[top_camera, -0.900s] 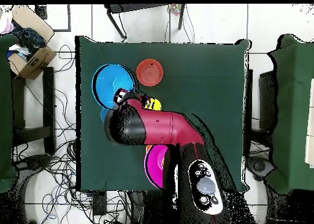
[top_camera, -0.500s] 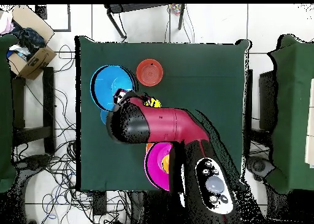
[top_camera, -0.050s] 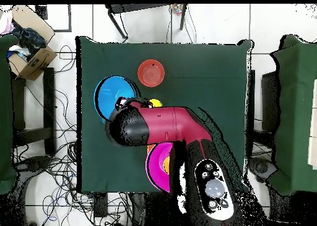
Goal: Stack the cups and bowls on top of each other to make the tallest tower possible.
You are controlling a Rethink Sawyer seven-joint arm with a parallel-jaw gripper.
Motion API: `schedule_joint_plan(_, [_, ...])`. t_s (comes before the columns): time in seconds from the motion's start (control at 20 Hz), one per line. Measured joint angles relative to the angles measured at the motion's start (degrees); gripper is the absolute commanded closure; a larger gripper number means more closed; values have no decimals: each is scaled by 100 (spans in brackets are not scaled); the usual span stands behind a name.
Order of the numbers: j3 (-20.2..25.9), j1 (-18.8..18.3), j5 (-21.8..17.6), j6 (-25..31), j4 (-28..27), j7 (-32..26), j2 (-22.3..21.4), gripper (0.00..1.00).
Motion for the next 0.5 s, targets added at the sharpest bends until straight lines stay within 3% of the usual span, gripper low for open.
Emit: schedule_joint_plan(0.5, [-4,180,-397,44,-174,0,14,100])
